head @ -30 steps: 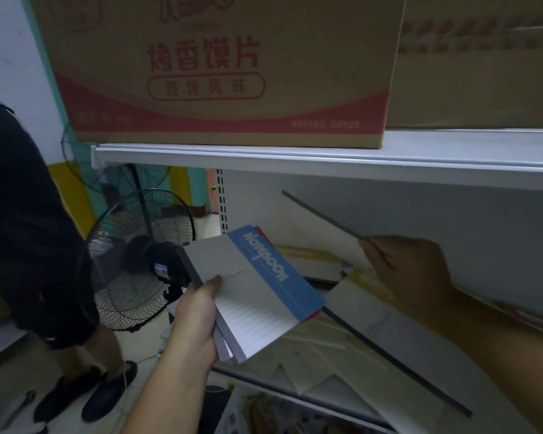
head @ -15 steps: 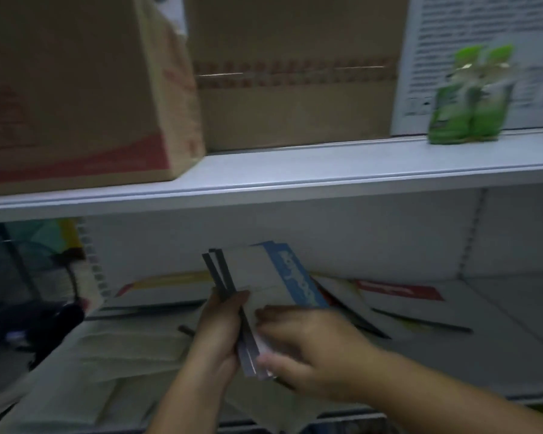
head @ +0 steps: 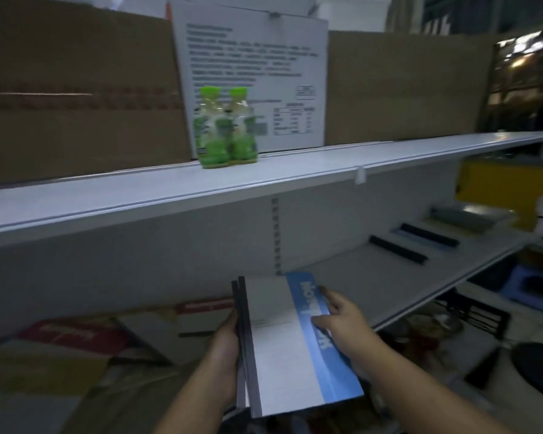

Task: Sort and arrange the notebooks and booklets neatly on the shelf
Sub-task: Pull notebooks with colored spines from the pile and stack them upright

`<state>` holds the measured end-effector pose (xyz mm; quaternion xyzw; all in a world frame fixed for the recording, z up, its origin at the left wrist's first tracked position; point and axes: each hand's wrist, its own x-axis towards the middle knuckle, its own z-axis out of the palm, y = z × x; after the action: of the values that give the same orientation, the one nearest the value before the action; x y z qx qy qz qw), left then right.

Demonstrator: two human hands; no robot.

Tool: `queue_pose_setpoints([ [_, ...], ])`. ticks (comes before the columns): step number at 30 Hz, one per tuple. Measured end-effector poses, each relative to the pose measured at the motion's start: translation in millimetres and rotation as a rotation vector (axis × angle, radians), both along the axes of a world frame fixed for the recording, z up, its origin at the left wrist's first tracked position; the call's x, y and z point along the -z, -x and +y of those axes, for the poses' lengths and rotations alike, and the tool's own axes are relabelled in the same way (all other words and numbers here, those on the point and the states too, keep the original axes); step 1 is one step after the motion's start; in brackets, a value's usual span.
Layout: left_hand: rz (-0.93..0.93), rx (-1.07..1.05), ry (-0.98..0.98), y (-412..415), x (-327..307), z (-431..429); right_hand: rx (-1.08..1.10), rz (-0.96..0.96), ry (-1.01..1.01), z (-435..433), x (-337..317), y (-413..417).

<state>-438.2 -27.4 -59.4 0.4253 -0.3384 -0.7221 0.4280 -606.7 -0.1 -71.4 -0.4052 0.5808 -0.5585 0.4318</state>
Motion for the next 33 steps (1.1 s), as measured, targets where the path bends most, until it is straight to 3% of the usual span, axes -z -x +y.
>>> queue_pose_setpoints([
  [5,0.017,0.134,-0.027,80.8,1.9,15.9,0.071,-0.056,-0.050,22.5,8.0,70.6],
  [10,0.107,0.319,-0.044,156.9,8.3,11.8,0.125,-0.119,-0.224,18.4,23.7,144.9],
  [14,-0.064,0.234,-0.046,213.5,27.5,-24.8,0.245,-0.162,-0.248,4.3,30.7,199.8],
  [17,-0.200,0.217,0.085,257.5,48.7,-58.5,0.365,-0.148,-0.256,-17.1,35.1,238.6],
  [24,-0.237,0.288,0.186,353.6,55.7,-105.9,0.494,-0.027,-0.254,-45.5,40.2,324.5],
  [33,-0.294,0.247,0.136,478.6,70.3,-164.7,0.405,0.316,-0.324,-97.6,42.9,449.1],
])
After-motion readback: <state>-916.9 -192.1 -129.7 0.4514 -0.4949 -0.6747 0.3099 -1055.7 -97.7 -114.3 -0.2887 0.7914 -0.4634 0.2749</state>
